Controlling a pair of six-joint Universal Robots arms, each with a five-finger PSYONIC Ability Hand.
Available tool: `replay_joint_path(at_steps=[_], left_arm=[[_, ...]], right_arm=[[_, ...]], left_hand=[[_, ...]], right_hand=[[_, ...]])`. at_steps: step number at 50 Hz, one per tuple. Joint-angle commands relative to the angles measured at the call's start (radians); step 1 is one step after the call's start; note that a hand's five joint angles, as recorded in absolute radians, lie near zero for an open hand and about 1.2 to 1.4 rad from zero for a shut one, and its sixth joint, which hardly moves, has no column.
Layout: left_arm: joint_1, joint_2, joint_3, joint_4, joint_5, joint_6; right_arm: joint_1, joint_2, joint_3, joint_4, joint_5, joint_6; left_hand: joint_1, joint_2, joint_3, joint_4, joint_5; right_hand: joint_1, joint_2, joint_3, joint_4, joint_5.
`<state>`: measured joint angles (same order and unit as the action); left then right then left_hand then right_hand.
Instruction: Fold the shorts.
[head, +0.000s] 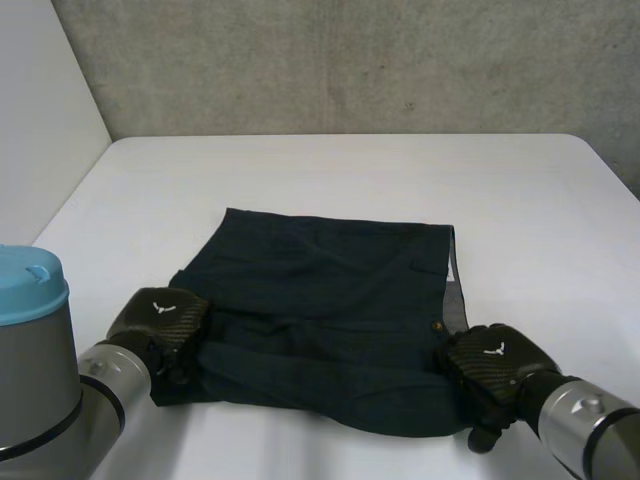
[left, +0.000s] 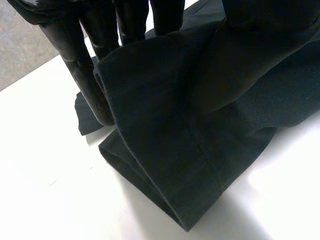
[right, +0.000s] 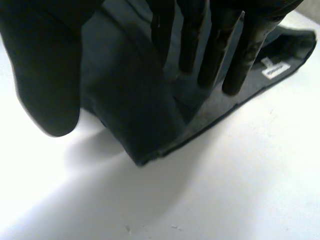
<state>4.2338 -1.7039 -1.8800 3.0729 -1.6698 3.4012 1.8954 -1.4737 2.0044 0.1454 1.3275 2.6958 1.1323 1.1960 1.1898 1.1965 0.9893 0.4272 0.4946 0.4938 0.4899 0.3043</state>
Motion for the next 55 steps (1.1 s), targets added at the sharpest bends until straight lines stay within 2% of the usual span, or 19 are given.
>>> replay_joint_path(at_steps=[1,7,13,20,25,32,35,43,48,51,55], left_arm=[[0.011,0.001,-0.01,0.0,0.001,0.0],[0.005,0.009,-0.021,-0.045,0.012,0.003],[0.006,0.136,0.03,-0.218,0.022,0.041],[0.008,0.326,0.104,-0.341,0.094,0.104],[0.011,0.45,0.139,-0.416,0.134,0.108],[0.011,0.454,0.101,-0.421,0.139,0.108],[0.014,0.4,0.064,-0.399,0.137,0.112],[0.037,0.066,0.091,-0.203,0.13,0.131],[0.043,-0.167,0.267,-0.142,0.124,0.168],[0.044,-0.246,0.366,-0.137,0.122,0.193],[0.038,-0.37,0.649,-0.134,0.053,0.24]], right_arm=[[0.005,0.099,-0.024,-0.09,0.009,0.012],[0.002,0.063,-0.078,-0.081,0.032,0.013],[-0.007,-0.192,-0.168,0.032,0.07,-0.034],[-0.009,-0.361,-0.32,0.201,0.075,-0.102],[-0.009,-0.373,-0.378,0.281,0.07,-0.111],[-0.003,-0.32,-0.323,0.306,0.067,-0.142],[0.002,-0.255,-0.283,0.303,0.068,-0.162],[0.02,-0.007,-0.283,0.212,0.084,-0.171],[0.036,0.116,-0.349,0.152,0.124,-0.165],[0.059,0.195,-0.424,0.116,0.162,-0.157],[0.106,0.265,-0.573,0.039,0.208,-0.156]], left_hand=[[0.264,0.2,0.206,0.2,0.232],[0.264,0.2,0.206,0.2,0.232],[0.264,0.2,0.206,0.2,0.232],[0.264,0.2,0.206,0.2,0.232],[0.264,0.2,0.206,0.2,0.232],[0.264,0.2,0.206,0.2,0.232],[0.264,0.2,0.206,0.2,0.232],[0.264,0.2,0.206,0.2,0.232],[0.264,0.2,0.206,0.2,0.232],[0.264,0.2,0.206,0.2,0.232],[0.264,0.2,0.206,0.2,0.232]], right_hand=[[0.967,0.899,0.9,0.904,0.915],[0.969,0.902,0.902,0.906,0.917],[0.969,0.902,0.902,0.906,0.917],[0.969,0.902,0.902,0.906,0.917],[0.969,0.902,0.902,0.906,0.917],[0.969,0.902,0.902,0.906,0.917],[0.969,0.902,0.902,0.906,0.917],[0.969,0.902,0.902,0.906,0.917],[0.969,0.902,0.902,0.906,0.917],[0.969,0.902,0.902,0.906,0.917],[0.969,0.902,0.902,0.906,0.917]])
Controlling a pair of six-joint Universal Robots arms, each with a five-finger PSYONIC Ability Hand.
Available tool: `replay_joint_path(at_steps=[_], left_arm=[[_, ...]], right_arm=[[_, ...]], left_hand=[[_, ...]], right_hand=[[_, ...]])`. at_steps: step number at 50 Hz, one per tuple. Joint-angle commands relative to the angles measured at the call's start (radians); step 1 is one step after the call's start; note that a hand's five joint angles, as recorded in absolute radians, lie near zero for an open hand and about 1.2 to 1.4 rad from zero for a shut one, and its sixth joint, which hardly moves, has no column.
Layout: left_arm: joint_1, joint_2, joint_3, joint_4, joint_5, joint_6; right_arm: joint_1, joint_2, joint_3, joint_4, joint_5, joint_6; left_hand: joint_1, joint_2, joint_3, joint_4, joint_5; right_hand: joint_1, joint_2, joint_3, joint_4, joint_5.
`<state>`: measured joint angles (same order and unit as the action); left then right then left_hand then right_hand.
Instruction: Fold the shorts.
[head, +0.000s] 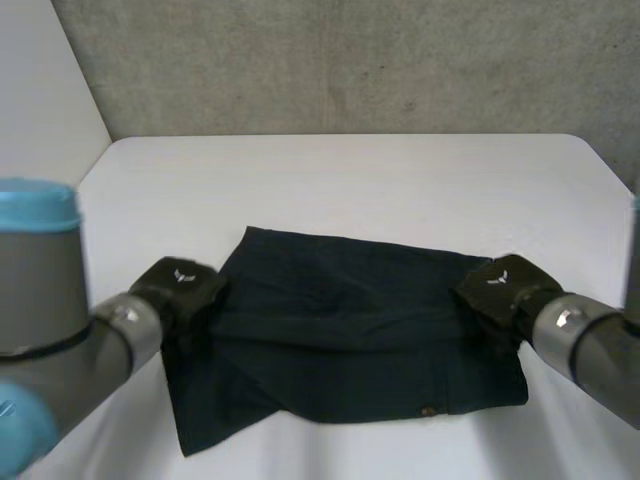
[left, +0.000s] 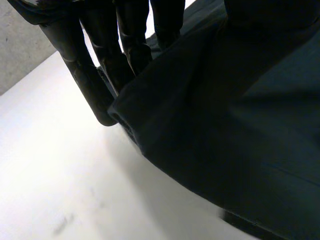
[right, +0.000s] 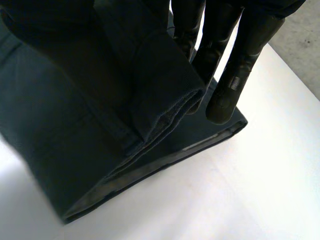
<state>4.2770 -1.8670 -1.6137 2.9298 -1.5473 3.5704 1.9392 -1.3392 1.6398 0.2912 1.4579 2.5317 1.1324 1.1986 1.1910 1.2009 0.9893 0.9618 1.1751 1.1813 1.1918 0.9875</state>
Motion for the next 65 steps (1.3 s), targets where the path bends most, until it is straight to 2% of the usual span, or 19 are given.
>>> replay_joint_path(at_steps=[1,4,7,9,12,15,18,27,36,40,45,53,60,65], left_arm=[[-0.005,-0.218,0.424,0.011,-0.083,0.074],[-0.006,-0.238,0.633,0.023,-0.129,0.074],[-0.003,-0.235,0.78,0.057,-0.134,0.076],[-0.002,-0.228,0.889,0.127,-0.131,0.076],[0.0,-0.193,0.96,0.26,-0.14,0.073],[-0.005,-0.132,0.959,0.336,-0.145,0.071],[-0.008,-0.09,0.936,0.354,-0.145,0.064],[0.001,-0.061,0.686,0.342,-0.14,0.016],[0.006,-0.075,0.226,0.357,-0.126,0.011],[0.003,-0.13,0.072,0.387,-0.128,0.014],[-0.016,-0.196,-0.031,0.396,-0.134,0.025],[-0.02,-0.057,-0.158,0.332,-0.135,0.031],[-0.02,0.09,-0.274,0.155,-0.125,0.068],[-0.029,0.163,-0.373,0.081,-0.122,0.067]], right_arm=[[0.067,0.138,-0.236,-0.122,0.087,0.009],[0.081,0.158,-0.385,-0.211,0.131,0.009],[0.084,0.155,-0.538,-0.324,0.169,0.009],[0.084,0.149,-0.603,-0.395,0.179,0.009],[0.083,0.127,-0.687,-0.544,0.194,0.009],[0.087,0.098,-0.709,-0.641,0.212,0.007],[0.096,0.097,-0.713,-0.65,0.217,0.009],[0.132,0.158,-0.602,-0.584,0.21,0.009],[0.13,0.271,-0.365,-0.563,0.16,0.004],[0.129,0.333,-0.264,-0.554,0.114,-0.008],[0.126,0.361,-0.203,-0.498,0.099,-0.002],[0.113,0.276,-0.112,-0.278,0.075,-0.01],[0.113,0.146,-0.012,-0.144,0.055,-0.016],[0.113,0.045,0.113,0.02,0.05,-0.1]], left_hand=[[0.264,0.198,0.205,0.195,0.232],[0.264,0.198,0.205,0.195,0.232],[0.264,0.198,0.205,0.195,0.232],[0.264,0.198,0.205,0.195,0.232],[0.264,0.198,0.205,0.195,0.232],[0.264,0.198,0.205,0.195,0.232],[0.264,0.198,0.205,0.195,0.232],[0.264,0.198,0.205,0.195,0.232],[0.264,0.198,0.205,0.195,0.232],[0.264,0.198,0.205,0.195,0.232],[0.264,0.198,0.205,0.195,0.232],[0.264,0.198,0.205,0.195,0.232],[0.264,0.198,0.205,0.195,0.232],[0.264,0.198,0.205,0.195,0.232]], right_hand=[[0.434,0.221,0.215,0.204,0.234],[0.434,0.221,0.215,0.204,0.234],[0.434,0.221,0.215,0.204,0.234],[0.434,0.221,0.215,0.204,0.234],[0.434,0.221,0.215,0.204,0.234],[0.434,0.221,0.215,0.204,0.234],[0.434,0.221,0.215,0.204,0.234],[0.434,0.221,0.215,0.204,0.234],[0.434,0.221,0.215,0.204,0.234],[0.434,0.221,0.215,0.204,0.234],[0.434,0.221,0.215,0.204,0.234],[0.434,0.221,0.215,0.204,0.234],[0.434,0.221,0.215,0.204,0.234],[0.434,0.221,0.215,0.204,0.234]])
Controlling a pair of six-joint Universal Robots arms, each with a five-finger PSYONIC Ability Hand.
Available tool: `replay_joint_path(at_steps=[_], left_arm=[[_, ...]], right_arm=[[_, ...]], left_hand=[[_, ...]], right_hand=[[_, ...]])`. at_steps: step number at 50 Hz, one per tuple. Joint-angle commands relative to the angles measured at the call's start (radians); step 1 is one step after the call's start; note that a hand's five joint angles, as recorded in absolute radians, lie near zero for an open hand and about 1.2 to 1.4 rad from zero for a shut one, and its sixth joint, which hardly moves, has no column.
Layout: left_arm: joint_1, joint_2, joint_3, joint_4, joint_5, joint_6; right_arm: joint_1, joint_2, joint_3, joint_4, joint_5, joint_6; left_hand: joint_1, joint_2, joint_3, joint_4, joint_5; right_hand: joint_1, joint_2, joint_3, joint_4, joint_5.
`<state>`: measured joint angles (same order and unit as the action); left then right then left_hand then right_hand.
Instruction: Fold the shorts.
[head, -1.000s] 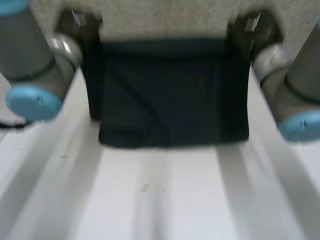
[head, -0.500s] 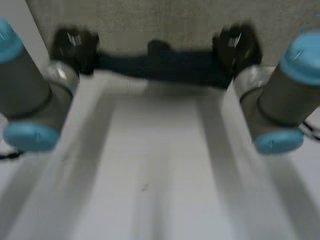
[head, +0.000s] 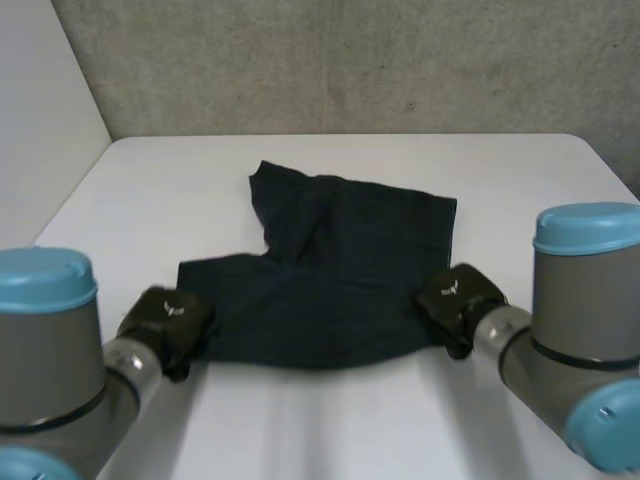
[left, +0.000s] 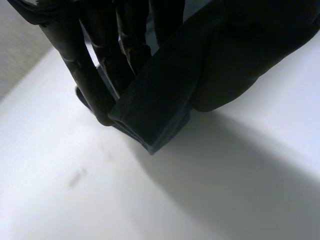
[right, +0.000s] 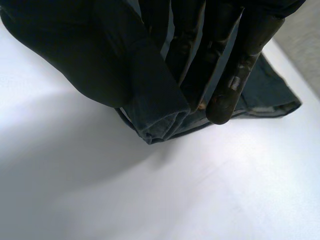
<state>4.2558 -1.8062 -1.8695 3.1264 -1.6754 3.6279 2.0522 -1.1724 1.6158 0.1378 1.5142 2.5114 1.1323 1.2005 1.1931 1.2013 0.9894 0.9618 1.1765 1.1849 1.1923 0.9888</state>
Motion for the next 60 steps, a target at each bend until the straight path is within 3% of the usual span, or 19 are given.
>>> replay_joint_path(at_steps=[1,7,8,9,11,17,23,27,31,35,42,53,54,60], left_arm=[[-0.022,0.123,-0.146,-0.129,0.008,0.009],[-0.089,0.165,-0.198,-0.166,0.042,0.005],[-0.097,0.169,-0.197,-0.17,0.045,0.005],[-0.112,0.179,-0.188,-0.175,0.051,0.012],[-0.122,0.191,-0.169,-0.173,0.048,0.02],[-0.123,0.186,0.027,-0.134,0.062,0.09],[-0.102,0.064,0.194,0.036,0.134,0.162],[-0.053,-0.1,0.33,0.13,0.302,0.201],[-0.045,-0.261,0.478,0.135,0.446,0.209],[-0.045,-0.399,0.639,0.11,0.534,0.21],[-0.043,-0.606,0.889,-0.015,0.585,0.213],[-0.02,-0.792,1.116,-0.176,0.638,0.271],[-0.017,-0.8,1.128,-0.186,0.638,0.273],[-0.016,-0.809,1.176,-0.195,0.608,0.264]], right_arm=[[0.0,-0.133,0.16,0.201,-0.006,-0.1],[0.0,-0.196,0.268,0.287,-0.002,-0.183],[0.0,-0.202,0.274,0.281,-0.005,-0.183],[0.0,-0.204,0.274,0.276,-0.005,-0.181],[0.0,-0.205,0.274,0.257,-0.008,-0.181],[0.002,-0.205,0.268,0.189,-0.014,-0.178],[0.006,-0.204,0.269,0.131,-0.016,-0.174],[0.005,-0.204,0.271,0.111,-0.019,-0.172],[0.002,-0.202,0.273,0.088,-0.026,-0.169],[0.0,-0.202,0.273,0.066,-0.026,-0.134],[-0.001,-0.199,0.276,0.057,-0.035,-0.082],[-0.024,-0.199,0.285,0.045,-0.055,-0.08],[-0.027,-0.199,0.285,0.043,-0.055,-0.08],[-0.046,-0.199,0.291,0.039,-0.057,-0.08]], left_hand=[[0.264,0.196,0.203,0.195,0.232],[0.264,0.196,0.203,0.195,0.232],[0.136,0.068,0.076,0.067,0.105],[-0.292,-0.36,-0.353,-0.361,-0.324],[-0.633,-0.701,-0.693,-0.702,-0.664],[-0.892,-0.961,-0.953,-0.961,-0.924],[-0.887,-0.955,-0.947,-0.956,-0.918],[-0.881,-0.949,-0.941,-0.95,-0.912],[-0.863,-0.931,-0.924,-0.932,-0.895],[-0.848,-0.917,-0.909,-0.917,-0.88],[-0.819,-0.887,-0.88,-0.888,-0.851],[-0.702,-0.77,-0.763,-0.771,-0.733],[-0.661,-0.729,-0.722,-0.73,-0.692],[0.087,0.019,0.027,0.018,0.056]], right_hand=[[0.434,0.22,0.211,0.204,0.233],[0.434,0.22,0.211,0.204,0.233],[0.434,0.22,0.211,0.204,0.233],[0.434,0.22,0.211,0.204,0.233],[0.434,0.22,0.211,0.204,0.233],[0.434,0.22,0.211,0.204,0.233],[0.434,0.22,0.211,0.204,0.233],[0.434,0.22,0.211,0.204,0.233],[0.434,0.22,0.211,0.204,0.233],[0.434,0.22,0.211,0.204,0.233],[0.434,0.22,0.211,0.204,0.233],[0.434,0.22,0.211,0.204,0.233],[0.434,0.22,0.211,0.204,0.233],[0.434,0.22,0.211,0.204,0.233]])
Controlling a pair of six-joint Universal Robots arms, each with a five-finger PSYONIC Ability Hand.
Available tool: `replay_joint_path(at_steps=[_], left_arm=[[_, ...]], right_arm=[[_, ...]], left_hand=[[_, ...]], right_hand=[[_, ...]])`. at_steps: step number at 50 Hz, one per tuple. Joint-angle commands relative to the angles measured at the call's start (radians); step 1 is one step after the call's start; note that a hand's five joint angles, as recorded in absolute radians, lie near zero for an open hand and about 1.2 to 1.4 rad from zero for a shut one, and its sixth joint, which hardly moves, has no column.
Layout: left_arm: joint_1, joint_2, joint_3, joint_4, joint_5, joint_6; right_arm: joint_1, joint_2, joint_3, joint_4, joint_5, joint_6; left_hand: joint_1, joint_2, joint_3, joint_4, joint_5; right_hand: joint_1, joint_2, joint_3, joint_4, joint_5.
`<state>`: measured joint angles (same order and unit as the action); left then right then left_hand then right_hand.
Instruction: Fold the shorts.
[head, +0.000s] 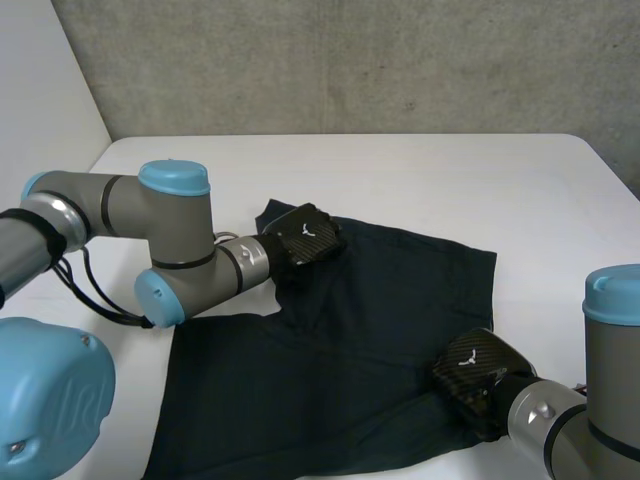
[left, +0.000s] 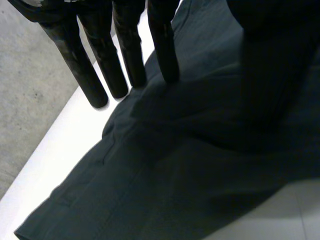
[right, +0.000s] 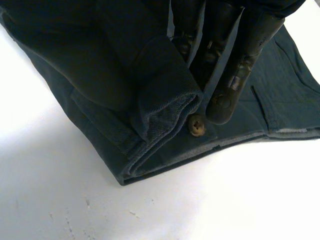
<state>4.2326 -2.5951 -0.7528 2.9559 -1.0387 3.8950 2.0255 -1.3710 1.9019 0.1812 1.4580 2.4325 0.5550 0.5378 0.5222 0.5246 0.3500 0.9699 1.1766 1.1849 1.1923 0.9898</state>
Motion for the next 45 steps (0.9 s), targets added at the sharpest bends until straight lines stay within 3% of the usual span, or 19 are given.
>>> replay_joint_path(at_steps=[1,6,10,15,20,25,33,41,45], left_arm=[[0.009,-0.019,0.061,-0.024,-0.04,-0.003],[0.018,-0.016,0.061,-0.024,-0.135,0.003],[0.017,-0.005,0.032,-0.032,-0.26,0.004],[0.055,0.145,-0.148,-0.029,-0.398,-0.008],[0.075,0.259,-0.33,0.003,-0.42,-0.041],[0.07,0.328,-0.442,0.028,-0.455,-0.153],[0.06,0.365,-0.517,0.022,-0.592,-0.289],[0.035,0.365,-0.566,0.014,-0.665,-0.296],[0.032,0.375,-0.577,0.008,-0.667,-0.298]], right_arm=[[-0.021,0.0,0.005,-0.005,-0.001,-0.001],[-0.021,0.0,0.005,-0.006,-0.001,-0.001],[-0.019,-0.002,0.003,-0.005,-0.001,-0.001],[-0.019,-0.003,0.003,-0.005,-0.001,-0.001],[-0.016,-0.003,0.003,-0.005,-0.001,-0.001],[-0.016,-0.005,0.003,-0.005,-0.001,-0.001],[-0.018,-0.006,0.005,-0.005,0.001,0.0],[-0.018,-0.01,0.006,-0.003,0.002,0.0],[-0.018,-0.019,0.006,-0.003,0.002,0.0]], left_hand=[[0.747,0.764,0.78,0.777,0.777],[0.841,0.858,0.874,0.872,0.872],[0.841,0.858,0.874,0.872,0.872],[0.841,0.858,0.874,0.872,0.872],[0.841,0.858,0.874,0.872,0.872],[0.841,0.858,0.874,0.872,0.872],[0.833,0.85,0.866,0.863,0.863],[0.686,0.704,0.719,0.717,0.717],[0.347,0.364,0.38,0.377,0.377]], right_hand=[[0.426,0.22,0.211,0.204,0.232],[0.426,0.22,0.211,0.204,0.232],[0.426,0.22,0.211,0.204,0.232],[0.426,0.22,0.211,0.204,0.232],[0.426,0.22,0.211,0.204,0.232],[0.426,0.22,0.211,0.204,0.232],[0.426,0.22,0.211,0.204,0.232],[0.426,0.22,0.211,0.204,0.232],[0.426,0.22,0.211,0.204,0.232]])
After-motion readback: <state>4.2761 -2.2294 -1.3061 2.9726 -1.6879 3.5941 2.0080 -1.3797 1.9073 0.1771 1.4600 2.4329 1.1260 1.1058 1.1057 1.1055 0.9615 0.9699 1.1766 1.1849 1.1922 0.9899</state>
